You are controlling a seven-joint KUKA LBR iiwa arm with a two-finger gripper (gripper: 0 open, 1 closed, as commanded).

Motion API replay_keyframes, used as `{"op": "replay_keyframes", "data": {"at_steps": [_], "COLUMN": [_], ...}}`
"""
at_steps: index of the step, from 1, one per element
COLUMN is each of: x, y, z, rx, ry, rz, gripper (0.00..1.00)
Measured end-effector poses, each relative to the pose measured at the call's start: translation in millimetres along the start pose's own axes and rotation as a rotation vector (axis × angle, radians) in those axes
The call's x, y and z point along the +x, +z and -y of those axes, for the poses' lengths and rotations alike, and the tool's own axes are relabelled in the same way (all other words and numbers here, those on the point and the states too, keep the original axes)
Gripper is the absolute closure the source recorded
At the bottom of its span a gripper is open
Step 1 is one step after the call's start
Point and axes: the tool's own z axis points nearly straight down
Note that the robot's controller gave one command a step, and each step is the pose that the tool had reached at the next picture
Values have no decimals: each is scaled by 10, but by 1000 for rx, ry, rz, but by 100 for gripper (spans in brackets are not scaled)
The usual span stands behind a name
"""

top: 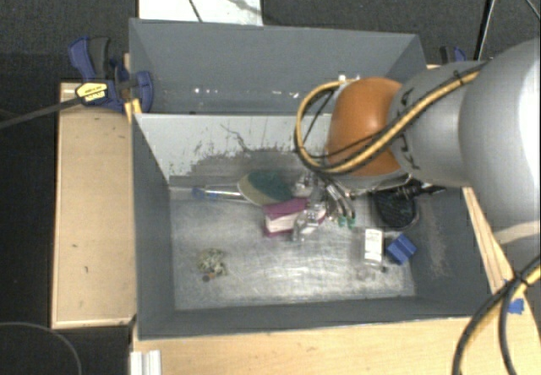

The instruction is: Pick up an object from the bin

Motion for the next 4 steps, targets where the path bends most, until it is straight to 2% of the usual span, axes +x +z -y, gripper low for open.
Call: {"op": "replay_keyframes", "data": {"at_steps": [1,2,3,4], "x": [74,87,-10,457], "y": [-1451,-1408,-209,-28], "z": [259,254,188,-146], "rx": [2,2,-1,-2], "ry": [-13,-15,-349,-301], "rz": [-8,-15,-19,-1], "gripper": [100,0,0,0]}}
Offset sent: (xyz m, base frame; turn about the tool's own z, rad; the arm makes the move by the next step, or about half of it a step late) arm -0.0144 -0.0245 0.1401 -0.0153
